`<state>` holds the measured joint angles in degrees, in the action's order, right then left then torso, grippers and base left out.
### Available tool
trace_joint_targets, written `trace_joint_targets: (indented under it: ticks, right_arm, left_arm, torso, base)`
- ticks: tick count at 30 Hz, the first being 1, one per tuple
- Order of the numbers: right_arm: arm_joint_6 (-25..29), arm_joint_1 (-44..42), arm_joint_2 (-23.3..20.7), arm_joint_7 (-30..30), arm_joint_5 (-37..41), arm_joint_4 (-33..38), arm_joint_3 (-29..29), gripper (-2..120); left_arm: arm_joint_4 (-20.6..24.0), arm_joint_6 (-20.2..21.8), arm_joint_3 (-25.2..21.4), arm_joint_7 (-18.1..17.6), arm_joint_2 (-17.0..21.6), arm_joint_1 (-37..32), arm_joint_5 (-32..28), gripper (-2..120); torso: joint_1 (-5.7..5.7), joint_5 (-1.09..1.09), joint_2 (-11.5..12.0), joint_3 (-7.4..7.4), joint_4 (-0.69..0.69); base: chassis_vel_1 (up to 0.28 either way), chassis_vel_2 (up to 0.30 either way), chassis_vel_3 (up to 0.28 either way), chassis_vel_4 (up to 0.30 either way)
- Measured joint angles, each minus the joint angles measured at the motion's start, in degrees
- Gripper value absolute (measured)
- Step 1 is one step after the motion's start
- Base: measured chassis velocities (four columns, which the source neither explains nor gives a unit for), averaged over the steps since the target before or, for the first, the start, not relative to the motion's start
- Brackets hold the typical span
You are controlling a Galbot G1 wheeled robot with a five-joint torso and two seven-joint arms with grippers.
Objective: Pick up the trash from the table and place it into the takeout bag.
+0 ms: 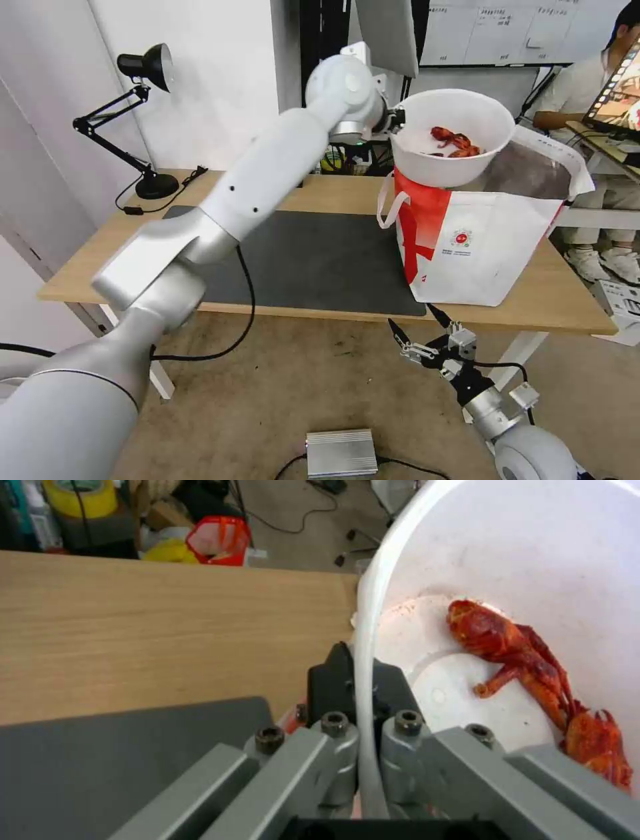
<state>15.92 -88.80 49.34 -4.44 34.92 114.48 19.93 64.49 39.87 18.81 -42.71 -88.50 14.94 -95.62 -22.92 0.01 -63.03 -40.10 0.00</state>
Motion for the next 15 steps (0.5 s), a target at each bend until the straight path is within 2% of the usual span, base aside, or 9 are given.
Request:
trace_joint_targets:
  ticks: [15]
  right_arm:
    - [0.0, 0.0, 0.0, 0.0, 0.0, 0.0, 0.0, 100]
  left_arm:
    - [-1.73, -1.46, -0.05, 0.3, -2.27, 1.76, 0.54, 0]
  torso:
    - [0.0, -0.01, 0.0, 0.0, 0.0]
  base:
    - [0.0, 0.0, 0.0, 0.0]
